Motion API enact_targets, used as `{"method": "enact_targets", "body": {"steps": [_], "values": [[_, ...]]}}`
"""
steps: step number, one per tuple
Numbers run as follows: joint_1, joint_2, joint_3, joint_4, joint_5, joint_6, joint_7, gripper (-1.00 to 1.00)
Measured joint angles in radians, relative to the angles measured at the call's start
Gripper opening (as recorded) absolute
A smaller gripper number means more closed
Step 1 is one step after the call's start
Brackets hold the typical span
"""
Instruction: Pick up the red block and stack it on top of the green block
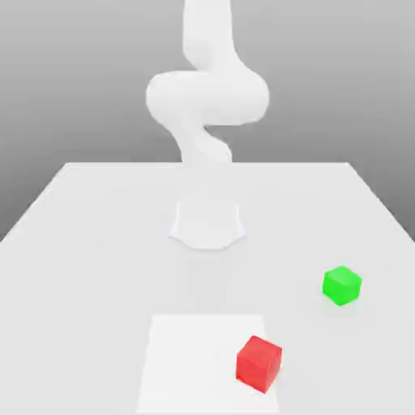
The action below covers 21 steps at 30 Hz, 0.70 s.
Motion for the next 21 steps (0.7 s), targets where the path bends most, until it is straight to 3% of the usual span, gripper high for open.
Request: {"method": "enact_targets", "body": {"steps": [14, 21], "values": [[0.203, 0.517, -0.093, -0.159, 0.091, 0.230, -0.508, 0.00], [0.243, 0.764, -0.080, -0.239, 0.058, 0.346, -0.703, 0.00]]}}
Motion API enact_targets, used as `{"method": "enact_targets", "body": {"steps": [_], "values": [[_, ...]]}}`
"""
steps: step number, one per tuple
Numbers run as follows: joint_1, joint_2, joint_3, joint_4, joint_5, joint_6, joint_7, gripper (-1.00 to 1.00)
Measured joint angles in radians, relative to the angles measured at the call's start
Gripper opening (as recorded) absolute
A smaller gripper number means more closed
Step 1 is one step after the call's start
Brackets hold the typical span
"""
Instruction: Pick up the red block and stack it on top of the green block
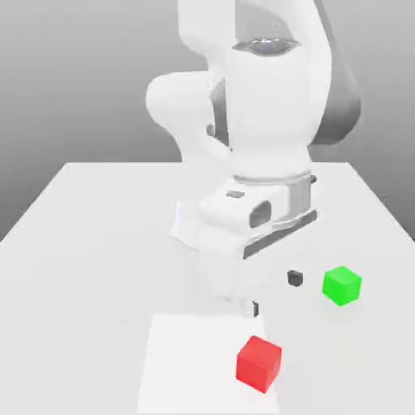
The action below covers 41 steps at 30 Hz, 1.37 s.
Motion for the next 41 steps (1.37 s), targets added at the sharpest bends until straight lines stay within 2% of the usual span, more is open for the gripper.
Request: {"method": "enact_targets", "body": {"steps": [3, 7, 8, 15, 21, 25, 30, 32, 37, 38, 41], "values": [[0.002, 0.104, 0.002, -0.017, -0.027, 0.065, -0.042, 0.00], [-0.020, 0.248, 0.032, 0.000, 0.003, 0.182, -0.075, 0.00], [-0.025, 0.271, 0.038, 0.003, 0.009, 0.202, -0.079, -1.00], [-0.025, 0.270, 0.038, 0.003, 0.006, 0.199, -0.077, -1.00], [0.000, 0.078, 0.038, -0.039, -0.039, 0.050, -0.073, -1.00], [0.158, -0.040, 0.140, -0.132, -0.020, 0.019, -0.252, -1.00], [0.350, -0.195, 0.215, -0.259, -0.008, -0.006, -0.493, -1.00], [0.406, -0.208, 0.245, -0.299, -0.014, 0.023, -0.567, -1.00], [0.428, -0.057, 0.248, -0.310, -0.076, 0.186, -0.559, -1.00], [0.430, -0.025, 0.241, -0.309, -0.096, 0.216, -0.545, 1.00], [0.429, -0.025, 0.241, -0.309, -0.096, 0.216, -0.545, 1.00]]}}
